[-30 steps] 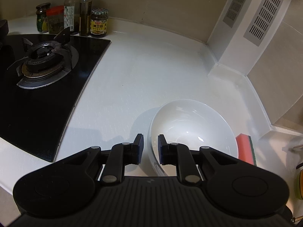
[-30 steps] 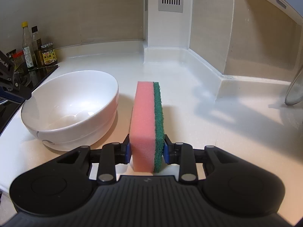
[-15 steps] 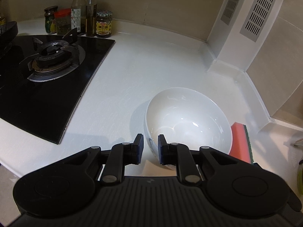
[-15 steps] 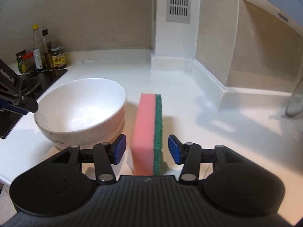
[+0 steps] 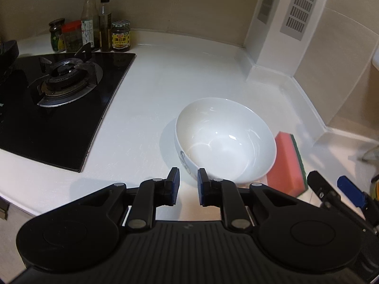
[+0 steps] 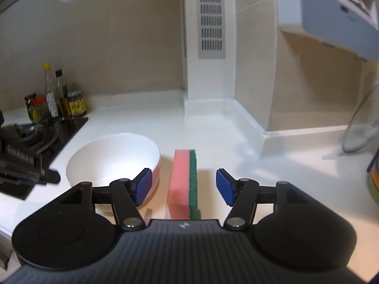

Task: Clean bowl
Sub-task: 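Set the bowl on the counter with the left gripper and release it, then place the sponge upright beside the bowl and open the right gripper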

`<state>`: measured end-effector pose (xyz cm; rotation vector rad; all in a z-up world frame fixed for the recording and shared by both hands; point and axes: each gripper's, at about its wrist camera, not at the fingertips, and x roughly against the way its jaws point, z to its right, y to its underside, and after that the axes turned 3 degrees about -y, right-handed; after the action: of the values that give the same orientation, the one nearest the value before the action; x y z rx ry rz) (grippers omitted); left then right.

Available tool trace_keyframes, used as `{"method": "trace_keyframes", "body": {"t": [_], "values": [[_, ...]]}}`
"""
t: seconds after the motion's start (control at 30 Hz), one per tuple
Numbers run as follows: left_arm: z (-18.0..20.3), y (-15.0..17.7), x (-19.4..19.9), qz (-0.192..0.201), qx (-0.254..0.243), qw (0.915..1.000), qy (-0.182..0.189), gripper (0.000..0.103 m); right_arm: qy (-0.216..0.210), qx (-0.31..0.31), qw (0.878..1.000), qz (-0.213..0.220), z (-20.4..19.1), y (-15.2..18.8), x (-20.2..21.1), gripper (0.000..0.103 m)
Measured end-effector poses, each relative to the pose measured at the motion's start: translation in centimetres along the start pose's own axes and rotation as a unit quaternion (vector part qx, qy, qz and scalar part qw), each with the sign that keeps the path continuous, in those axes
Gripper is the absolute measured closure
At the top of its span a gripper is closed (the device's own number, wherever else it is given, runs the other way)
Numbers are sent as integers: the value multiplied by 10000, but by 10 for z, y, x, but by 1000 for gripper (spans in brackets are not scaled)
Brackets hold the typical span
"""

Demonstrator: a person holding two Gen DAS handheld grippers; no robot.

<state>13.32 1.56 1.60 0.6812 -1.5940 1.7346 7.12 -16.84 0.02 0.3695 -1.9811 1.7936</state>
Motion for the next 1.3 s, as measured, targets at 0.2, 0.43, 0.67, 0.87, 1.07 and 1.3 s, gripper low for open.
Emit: {"method": "trace_keyframes", "body": {"t": [0.2,0.43,0.67,0.87,1.07,1.3], "values": [[-3,18,26,35,-382,9992,-61,85,162,-117,9997,124,-12,5,30,46],[-7,38,44,-41,-687,9974,-222,85,89,-456,9981,410,-26,12,80,46],[-10,56,58,-148,-669,9975,-172,85,231,-421,9973,551,-36,20,111,46],[-10,64,70,38,-627,9979,-166,85,202,-306,9970,682,-35,21,123,46],[5,64,85,535,-884,9936,-457,85,63,-225,9934,1125,-26,17,137,46],[12,58,88,500,-882,9945,-270,85,25,-8,9924,1232,-18,5,143,46]]}}
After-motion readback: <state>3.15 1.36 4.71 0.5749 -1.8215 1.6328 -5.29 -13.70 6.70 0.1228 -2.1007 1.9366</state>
